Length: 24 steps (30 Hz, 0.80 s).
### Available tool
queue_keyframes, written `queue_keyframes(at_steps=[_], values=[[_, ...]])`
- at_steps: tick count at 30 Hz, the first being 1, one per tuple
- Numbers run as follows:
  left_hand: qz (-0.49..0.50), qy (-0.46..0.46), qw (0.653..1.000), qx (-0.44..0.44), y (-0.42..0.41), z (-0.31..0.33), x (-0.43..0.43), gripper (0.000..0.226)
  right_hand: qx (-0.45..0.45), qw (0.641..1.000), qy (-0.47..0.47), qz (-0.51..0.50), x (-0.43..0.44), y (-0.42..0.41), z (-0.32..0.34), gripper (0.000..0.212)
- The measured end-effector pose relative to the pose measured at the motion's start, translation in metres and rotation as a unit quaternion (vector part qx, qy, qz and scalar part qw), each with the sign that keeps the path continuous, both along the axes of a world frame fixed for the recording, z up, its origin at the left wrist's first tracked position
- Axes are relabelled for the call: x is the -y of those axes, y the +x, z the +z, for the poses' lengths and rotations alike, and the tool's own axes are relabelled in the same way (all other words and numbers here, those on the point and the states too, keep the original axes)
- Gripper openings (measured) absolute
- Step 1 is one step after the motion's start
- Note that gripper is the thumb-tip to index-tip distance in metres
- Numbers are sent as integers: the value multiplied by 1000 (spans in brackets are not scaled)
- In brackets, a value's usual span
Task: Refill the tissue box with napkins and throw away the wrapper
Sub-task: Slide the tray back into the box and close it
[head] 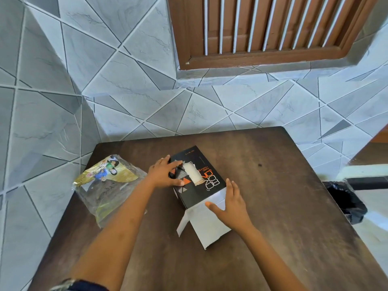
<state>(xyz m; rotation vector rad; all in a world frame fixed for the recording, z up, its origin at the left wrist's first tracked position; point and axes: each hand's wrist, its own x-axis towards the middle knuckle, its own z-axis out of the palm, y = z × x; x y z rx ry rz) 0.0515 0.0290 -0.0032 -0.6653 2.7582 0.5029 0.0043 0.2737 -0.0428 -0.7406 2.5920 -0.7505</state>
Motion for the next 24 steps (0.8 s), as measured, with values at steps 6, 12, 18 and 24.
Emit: queue_keyframes(at_steps=[6,12,18,24], values=[[21,-1,1000,-1,-3,8,-3,88,5,999,31,10,12,10,0,136],[49,-156,986,36,2,26,-19,56,0,999,30,12,18,-10,4,133],[-10,-248,963,106,19,32,-53,39,29,998,28,56,20,-42,17,96],[-14,-150,985,79,30,30,-40,68,81,994,-26,71,13,-50,26,96]])
